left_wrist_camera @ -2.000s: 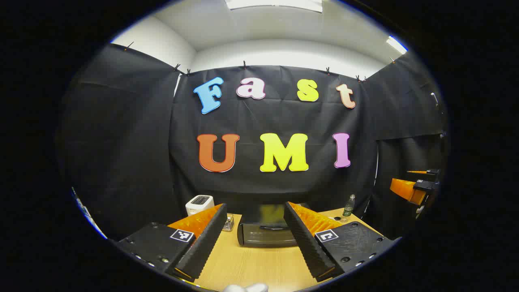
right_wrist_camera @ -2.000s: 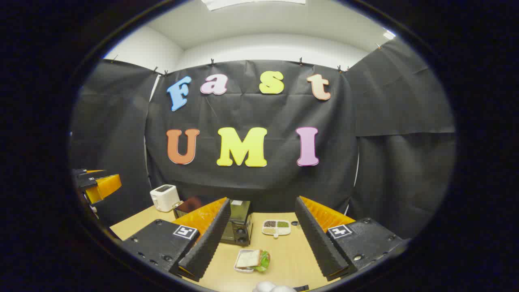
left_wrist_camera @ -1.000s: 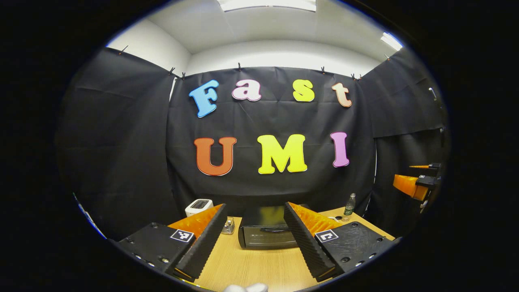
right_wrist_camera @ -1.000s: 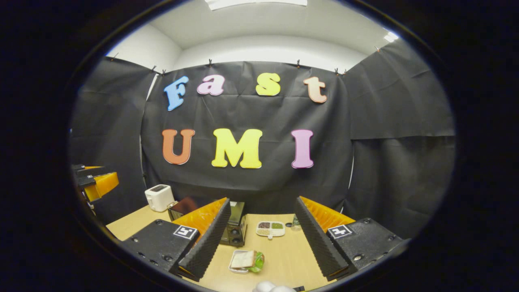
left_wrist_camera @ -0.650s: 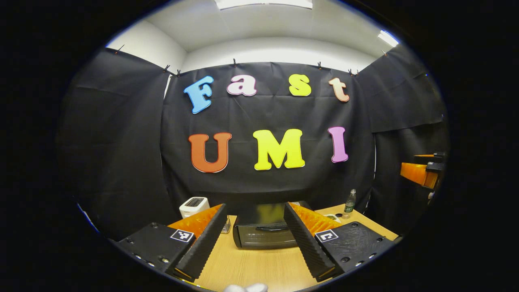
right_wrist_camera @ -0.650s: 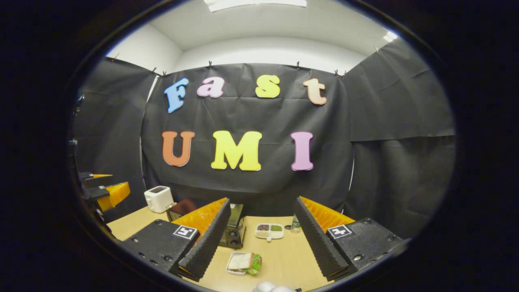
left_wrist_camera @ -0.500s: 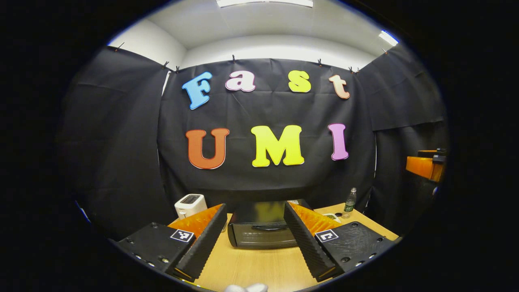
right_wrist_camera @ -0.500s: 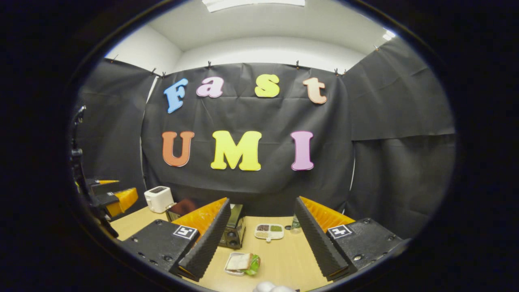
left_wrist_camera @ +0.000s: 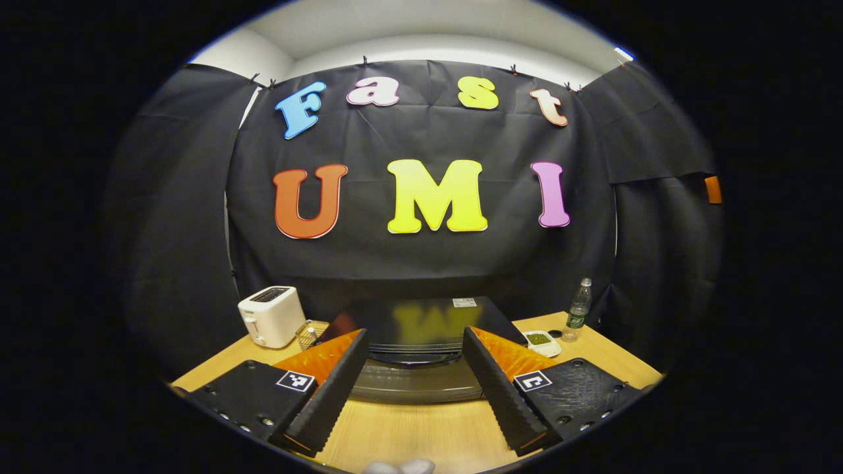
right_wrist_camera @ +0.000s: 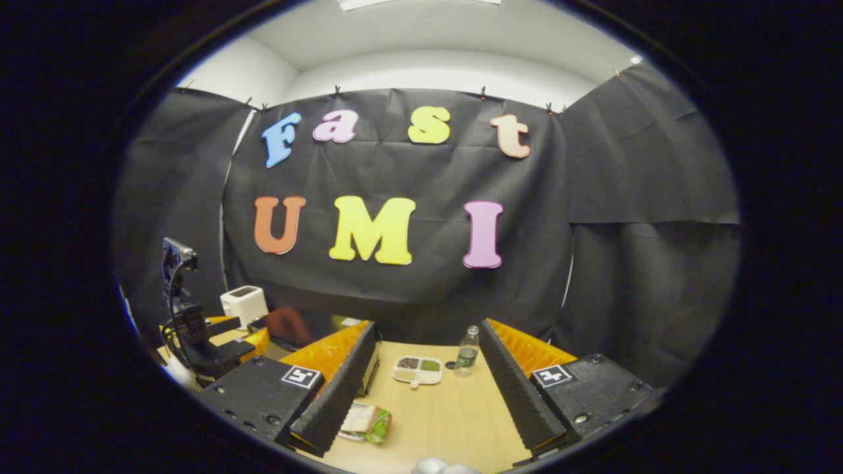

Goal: Open the electric oven with the left hand, put the food in, and close the electric oven.

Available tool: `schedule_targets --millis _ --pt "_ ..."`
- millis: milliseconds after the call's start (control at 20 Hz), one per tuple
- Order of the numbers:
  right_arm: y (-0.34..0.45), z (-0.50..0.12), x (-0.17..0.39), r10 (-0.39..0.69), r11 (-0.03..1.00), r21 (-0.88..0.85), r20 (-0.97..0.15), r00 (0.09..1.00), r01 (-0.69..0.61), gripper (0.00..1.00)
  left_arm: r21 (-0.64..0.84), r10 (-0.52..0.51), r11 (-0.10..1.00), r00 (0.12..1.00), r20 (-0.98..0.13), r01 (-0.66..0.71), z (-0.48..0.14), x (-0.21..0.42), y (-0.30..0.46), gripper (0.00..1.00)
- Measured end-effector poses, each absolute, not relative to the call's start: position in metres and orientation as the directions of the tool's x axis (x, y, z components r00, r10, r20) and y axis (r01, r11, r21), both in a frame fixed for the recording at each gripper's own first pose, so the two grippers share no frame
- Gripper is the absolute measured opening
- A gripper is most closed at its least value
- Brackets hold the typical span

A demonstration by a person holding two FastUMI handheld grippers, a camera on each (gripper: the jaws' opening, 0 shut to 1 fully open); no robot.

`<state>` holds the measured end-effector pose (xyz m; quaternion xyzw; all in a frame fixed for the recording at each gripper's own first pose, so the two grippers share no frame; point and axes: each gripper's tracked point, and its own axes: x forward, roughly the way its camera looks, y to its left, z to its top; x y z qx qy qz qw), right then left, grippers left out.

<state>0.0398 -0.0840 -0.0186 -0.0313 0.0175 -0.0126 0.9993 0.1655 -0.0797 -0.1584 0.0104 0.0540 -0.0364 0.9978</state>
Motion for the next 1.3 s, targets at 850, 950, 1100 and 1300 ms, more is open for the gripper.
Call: schedule_targets --millis 850,950,1100,1300 --pt "-0.092 -0.04 0.061 -0.048 0.997 -0.058 -0.113 0.992 0.042 1.0 0.031 -0.065 0.997 0.964 -0.258 0.076 -0.233 0.242 -0.077 0.99" --pt "-0.089 -0.041 0.063 -0.035 0.998 -0.054 -0.111 0.993 0.03 0.97 0.027 -0.068 0.997 0.961 -0.269 0.078 -0.236 0.24 -0.074 0.98" --pt "-0.082 -0.043 0.064 -0.016 0.998 -0.058 -0.114 0.993 0.01 0.97 0.032 -0.064 0.997 0.96 -0.274 0.076 -0.237 0.232 -0.074 0.99" --pt "-0.072 -0.045 0.062 0.011 0.999 -0.051 -0.117 0.993 -0.017 0.97 0.036 -0.064 0.996 0.958 -0.28 0.077 -0.242 0.21 -0.073 0.98"
